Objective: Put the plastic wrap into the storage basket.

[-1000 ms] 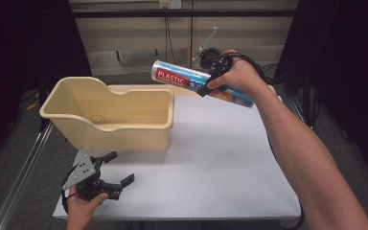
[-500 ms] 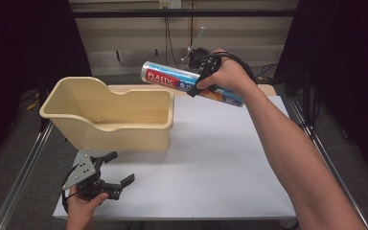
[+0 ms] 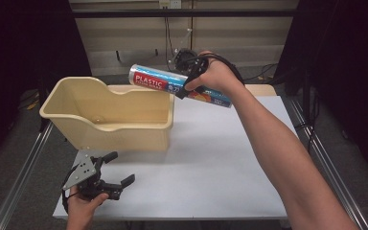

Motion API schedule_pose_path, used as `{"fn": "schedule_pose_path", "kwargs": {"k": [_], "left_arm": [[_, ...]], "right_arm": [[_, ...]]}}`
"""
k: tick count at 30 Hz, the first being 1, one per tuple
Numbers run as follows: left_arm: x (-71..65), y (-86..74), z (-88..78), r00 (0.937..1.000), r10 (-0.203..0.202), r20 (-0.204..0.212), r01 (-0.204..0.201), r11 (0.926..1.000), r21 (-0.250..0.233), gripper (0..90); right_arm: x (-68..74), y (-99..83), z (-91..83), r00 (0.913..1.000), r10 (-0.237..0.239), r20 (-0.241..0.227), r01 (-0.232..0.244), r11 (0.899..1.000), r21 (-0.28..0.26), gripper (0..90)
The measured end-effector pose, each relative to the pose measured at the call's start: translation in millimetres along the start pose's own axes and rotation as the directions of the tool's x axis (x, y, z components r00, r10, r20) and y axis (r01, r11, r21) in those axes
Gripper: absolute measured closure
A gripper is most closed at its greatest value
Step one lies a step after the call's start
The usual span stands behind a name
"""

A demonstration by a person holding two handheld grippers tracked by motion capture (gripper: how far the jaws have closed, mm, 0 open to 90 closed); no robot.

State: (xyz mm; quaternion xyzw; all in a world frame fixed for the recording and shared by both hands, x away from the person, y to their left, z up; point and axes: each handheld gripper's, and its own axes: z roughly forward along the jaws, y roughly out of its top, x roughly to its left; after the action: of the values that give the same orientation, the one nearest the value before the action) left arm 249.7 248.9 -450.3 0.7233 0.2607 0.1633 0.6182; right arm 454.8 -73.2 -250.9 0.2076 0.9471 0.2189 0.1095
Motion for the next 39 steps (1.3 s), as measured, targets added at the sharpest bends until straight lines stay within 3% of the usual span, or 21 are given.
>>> {"fn": "schedule_pose_path", "kwargs": {"k": [4,6,7,9,10,32,39], "left_arm": [[0.5,-0.1,-0.4,1.0000,0.006,0.005,-0.006,1.0000,0.007,0.3],[-1.0,-0.7,0.7,0.9999,-0.001,-0.017,0.001,0.9999,-0.012,0.3],[0.0,-0.2,-0.3,1.0000,0.003,0.000,-0.003,1.0000,0.002,0.3],[-0.5,-0.3,0.0,1.0000,-0.001,-0.005,0.000,1.0000,-0.003,0.3],[0.6,-0.1,-0.5,0.9998,0.018,-0.008,-0.018,0.9998,0.002,0.3],[-1.6,-1.1,-0.1,0.9999,0.010,-0.006,-0.010,0.9999,0.009,0.3],[-1.5,-1.4,0.1,1.0000,0.008,0.001,-0.008,0.9999,0.012,0.3]], "right_arm": [[2.2,5.6,5.2,0.9999,-0.010,-0.009,0.010,1.000,-0.006,31.9],[2.5,6.5,6.6,0.9998,-0.018,-0.012,0.018,1.000,-0.008,31.8],[3.8,7.7,8.1,0.9999,-0.012,-0.012,0.012,1.000,-0.009,31.9],[4.8,10.0,10.9,0.9997,-0.018,-0.016,0.018,1.000,-0.004,31.9],[5.5,11.9,13.9,0.9996,-0.025,-0.015,0.025,1.000,-0.010,31.9],[15.6,30.7,40.5,0.9980,-0.048,-0.041,0.048,0.999,-0.001,31.9],[21.3,38.5,52.6,0.9953,-0.079,-0.056,0.080,0.997,0.010,31.9]]}}
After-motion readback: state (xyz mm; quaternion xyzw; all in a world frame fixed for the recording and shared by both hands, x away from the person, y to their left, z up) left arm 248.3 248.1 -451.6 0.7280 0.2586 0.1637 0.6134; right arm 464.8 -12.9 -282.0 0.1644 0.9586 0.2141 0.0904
